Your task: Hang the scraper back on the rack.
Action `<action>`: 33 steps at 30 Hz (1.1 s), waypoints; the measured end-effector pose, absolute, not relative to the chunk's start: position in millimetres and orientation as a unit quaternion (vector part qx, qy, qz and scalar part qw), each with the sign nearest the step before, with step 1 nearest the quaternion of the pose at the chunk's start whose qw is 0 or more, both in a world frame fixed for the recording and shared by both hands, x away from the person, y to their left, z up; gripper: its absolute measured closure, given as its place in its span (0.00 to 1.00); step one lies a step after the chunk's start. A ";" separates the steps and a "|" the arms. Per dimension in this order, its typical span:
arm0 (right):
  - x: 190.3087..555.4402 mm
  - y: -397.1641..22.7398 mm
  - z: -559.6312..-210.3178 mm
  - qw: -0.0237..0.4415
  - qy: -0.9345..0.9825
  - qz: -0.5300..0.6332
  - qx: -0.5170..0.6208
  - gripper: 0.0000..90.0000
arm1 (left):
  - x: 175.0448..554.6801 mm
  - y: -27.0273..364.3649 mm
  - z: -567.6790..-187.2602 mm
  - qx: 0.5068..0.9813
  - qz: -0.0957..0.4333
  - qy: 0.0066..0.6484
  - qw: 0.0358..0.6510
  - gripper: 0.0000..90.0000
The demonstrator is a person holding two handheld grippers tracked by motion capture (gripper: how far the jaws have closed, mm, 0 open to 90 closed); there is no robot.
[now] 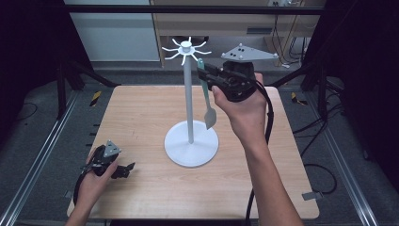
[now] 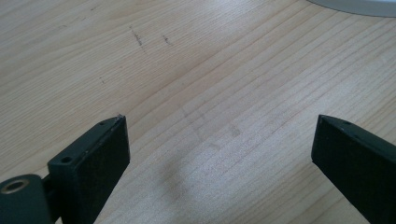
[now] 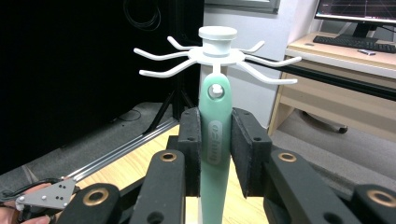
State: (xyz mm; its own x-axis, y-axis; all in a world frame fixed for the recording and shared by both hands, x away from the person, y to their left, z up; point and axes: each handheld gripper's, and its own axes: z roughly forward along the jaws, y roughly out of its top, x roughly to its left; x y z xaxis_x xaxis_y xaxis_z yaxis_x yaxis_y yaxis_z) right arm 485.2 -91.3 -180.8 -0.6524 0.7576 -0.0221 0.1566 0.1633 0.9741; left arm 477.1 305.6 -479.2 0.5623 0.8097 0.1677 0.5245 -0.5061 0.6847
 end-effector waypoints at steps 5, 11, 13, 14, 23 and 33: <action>489.1 -89.2 -181.3 0.267 0.715 0.560 0.323 0.83 | 477.0 305.2 -479.3 0.833 0.241 0.400 0.295 0.04; 491.5 -87.4 -181.5 0.266 0.716 0.558 0.324 0.83 | 477.1 305.7 -479.1 0.833 0.242 0.401 0.295 0.04; 492.3 -87.0 -181.8 0.265 0.716 0.558 0.324 0.83 | 477.1 305.6 -479.0 0.833 0.242 0.400 0.295 0.04; 492.4 -86.8 -181.9 0.265 0.716 0.559 0.325 0.83 | 477.1 305.4 -479.2 0.833 0.242 0.400 0.295 0.04; 491.2 -84.6 -181.7 0.266 0.716 0.558 0.324 0.83 | 477.0 305.6 -479.1 0.833 0.242 0.401 0.295 0.04; 490.5 -84.6 -182.1 0.266 0.716 0.558 0.325 0.83 | 477.2 305.6 -479.1 0.833 0.242 0.400 0.295 0.04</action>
